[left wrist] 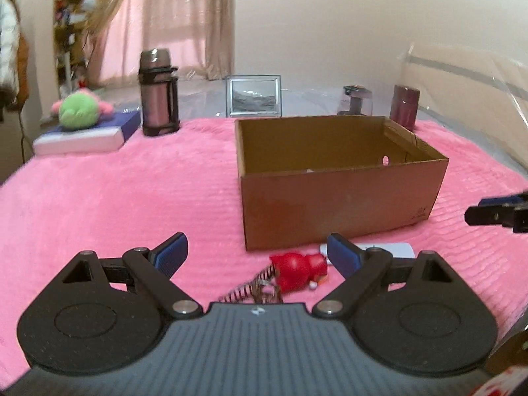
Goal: Organize rigid objects
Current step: 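Withdraw both tools from the box toward the remaining items, then close the left tool on the brown patterned strap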
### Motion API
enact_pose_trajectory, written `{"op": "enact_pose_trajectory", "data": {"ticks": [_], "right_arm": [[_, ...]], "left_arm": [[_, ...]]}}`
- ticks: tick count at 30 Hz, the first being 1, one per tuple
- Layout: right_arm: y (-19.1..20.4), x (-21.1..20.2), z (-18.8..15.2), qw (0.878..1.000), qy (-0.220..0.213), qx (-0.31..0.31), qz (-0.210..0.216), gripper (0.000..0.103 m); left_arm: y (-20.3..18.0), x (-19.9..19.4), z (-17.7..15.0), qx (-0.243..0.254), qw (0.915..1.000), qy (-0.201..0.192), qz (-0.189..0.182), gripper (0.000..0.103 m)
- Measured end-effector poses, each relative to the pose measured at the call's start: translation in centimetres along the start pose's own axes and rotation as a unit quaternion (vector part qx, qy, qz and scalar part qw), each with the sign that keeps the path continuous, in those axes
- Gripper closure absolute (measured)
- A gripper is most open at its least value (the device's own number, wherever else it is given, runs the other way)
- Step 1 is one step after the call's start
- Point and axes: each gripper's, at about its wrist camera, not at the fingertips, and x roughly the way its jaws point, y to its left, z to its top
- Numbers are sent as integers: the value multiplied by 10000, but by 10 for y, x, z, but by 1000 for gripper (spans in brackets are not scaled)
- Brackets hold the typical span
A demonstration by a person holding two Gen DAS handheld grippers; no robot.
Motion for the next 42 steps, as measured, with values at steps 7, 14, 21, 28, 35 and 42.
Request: {"op": "enact_pose_trajectory", "data": {"ticks": [7, 14, 21, 28, 35, 42], "right_arm": [[5, 2, -38, 9989, 29, 445, -145, 59], [7, 14, -57, 9975, 260, 628, -191, 59], [10, 22, -59, 9977, 316, 575, -193, 59], [12, 34, -60, 9976, 298, 561, -269, 59], [16, 59, -59, 9959, 406, 573, -566, 59], [24, 86, -56, 9956, 463, 522, -629, 59]], "left_arm": [[6, 4, -38, -222, 9993, 271, 107, 14], [7, 18, -54, -149, 9989, 446, 60, 14], [9, 38, -46, 507, 9976, 274, -379, 14], [18, 67, -40, 921, 9908, 409, -902, 15], [33, 91, -42, 1204, 9851, 620, -1062, 22], [38, 110, -43, 1421, 9775, 728, -1378, 28]]}}
